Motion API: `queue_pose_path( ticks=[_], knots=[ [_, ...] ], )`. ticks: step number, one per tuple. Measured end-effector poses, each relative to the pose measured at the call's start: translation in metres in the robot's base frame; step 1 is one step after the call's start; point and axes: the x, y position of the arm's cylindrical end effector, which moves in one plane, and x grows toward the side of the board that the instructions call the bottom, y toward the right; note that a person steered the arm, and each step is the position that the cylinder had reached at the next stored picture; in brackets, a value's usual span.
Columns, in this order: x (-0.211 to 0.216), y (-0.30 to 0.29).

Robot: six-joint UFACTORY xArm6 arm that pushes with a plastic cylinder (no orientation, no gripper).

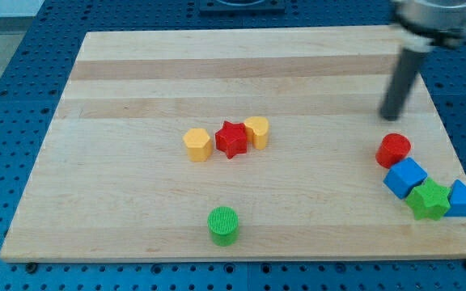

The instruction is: Slide the red circle diagonally to the bottom right side of the yellow heart

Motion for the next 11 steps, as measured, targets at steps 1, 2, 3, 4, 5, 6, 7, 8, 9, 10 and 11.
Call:
queue_pose_path(
  ticks=[1,2,3,4,5,6,7,8,9,10,11],
  knots=[
    [0.041,0.076],
    [0.061,0.080],
    [0.076,0.045],
    [0.076,-0.012],
    [0.076,-0.063],
    [0.076,-0.122],
    [0.076,-0.134],
    [0.084,-0.137],
    [0.113,-0.142],
    [0.117,-0.166],
    [0.093,-0.169]
  ],
)
